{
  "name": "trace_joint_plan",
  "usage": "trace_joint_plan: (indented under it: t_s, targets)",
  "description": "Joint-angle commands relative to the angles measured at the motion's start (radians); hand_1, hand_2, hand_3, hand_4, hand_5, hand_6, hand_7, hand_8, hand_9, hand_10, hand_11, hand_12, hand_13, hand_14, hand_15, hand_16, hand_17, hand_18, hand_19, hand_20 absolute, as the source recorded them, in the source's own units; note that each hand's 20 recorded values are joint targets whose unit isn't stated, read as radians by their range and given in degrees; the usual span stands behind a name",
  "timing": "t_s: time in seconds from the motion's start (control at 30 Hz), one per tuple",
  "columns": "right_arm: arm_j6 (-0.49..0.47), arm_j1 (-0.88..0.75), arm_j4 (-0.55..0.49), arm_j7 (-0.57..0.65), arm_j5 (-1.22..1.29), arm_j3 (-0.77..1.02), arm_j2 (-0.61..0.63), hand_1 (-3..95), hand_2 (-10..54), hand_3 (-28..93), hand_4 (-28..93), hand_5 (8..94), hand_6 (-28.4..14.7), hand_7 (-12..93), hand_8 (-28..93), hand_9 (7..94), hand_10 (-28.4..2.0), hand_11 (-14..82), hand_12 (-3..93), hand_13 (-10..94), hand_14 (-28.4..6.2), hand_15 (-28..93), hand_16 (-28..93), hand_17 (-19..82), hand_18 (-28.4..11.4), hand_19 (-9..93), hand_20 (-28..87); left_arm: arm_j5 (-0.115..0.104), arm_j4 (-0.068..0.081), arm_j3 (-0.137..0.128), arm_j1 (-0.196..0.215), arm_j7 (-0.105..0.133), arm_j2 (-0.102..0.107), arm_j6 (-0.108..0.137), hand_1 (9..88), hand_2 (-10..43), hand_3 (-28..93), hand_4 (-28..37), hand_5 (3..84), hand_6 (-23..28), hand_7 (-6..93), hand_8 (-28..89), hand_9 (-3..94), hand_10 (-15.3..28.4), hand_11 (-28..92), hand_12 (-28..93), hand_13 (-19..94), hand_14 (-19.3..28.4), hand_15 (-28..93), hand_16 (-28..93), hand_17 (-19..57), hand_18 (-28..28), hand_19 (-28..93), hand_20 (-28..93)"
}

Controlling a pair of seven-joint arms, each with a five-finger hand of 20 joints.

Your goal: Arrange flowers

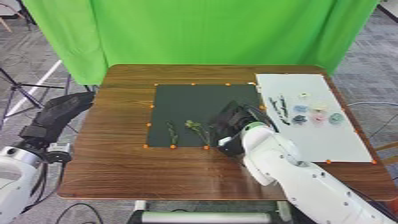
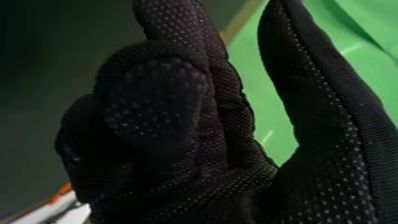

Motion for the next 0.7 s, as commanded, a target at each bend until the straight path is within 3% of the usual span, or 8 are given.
trace_joint_plan:
  t_s: [0.03,0.37,0.7]
  targets:
    - [-0.026,-0.049,-0.031,0.017,0.013,-0.022,0.007,41.6,-9.5,57,-2,78.1,-6.5,20,-5,91.1,-14.2,20.1,20.0,94,-2.8,50,26,68,-9.6,90,39,-0.003,-0.014,-0.02,0.02,-0.012,0.001,-0.01,29.0,-9.5,56,-18.4,38.3,6.4,10.5,-4,32.4,13.6,11,14,26,16.1,8,4,0.3,11.1,5,13]
    - [-0.021,-0.041,-0.025,0.012,0.013,-0.035,-0.006,40.4,-9.5,58,-2,78.5,-6.5,21,-5,91.5,-14.2,20.3,20.3,94,-2.9,51,26,68,-9.8,90,39,-0.001,-0.006,0.002,0.0,-0.011,0.002,-0.017,29.0,-9.5,56,-18.4,38.3,6.4,10.4,-4,32.4,13.6,11,14,26,16.0,8,4,0.3,11.1,5,13]
    - [0.007,-0.084,-0.015,0.031,-0.228,0.092,0.1,39.5,-9.5,58,-2,77.6,-6.2,22,-5,91.1,-14.4,21.1,20.9,94,-3.0,49,26,67,-10.2,90,39,-0.001,-0.009,-0.013,0.016,-0.011,-0.005,-0.013,28.9,-9.5,56,-18.5,38.3,6.4,10.4,-4,32.4,13.6,11,14,26,16.0,8,4,0.3,11.1,5,13]
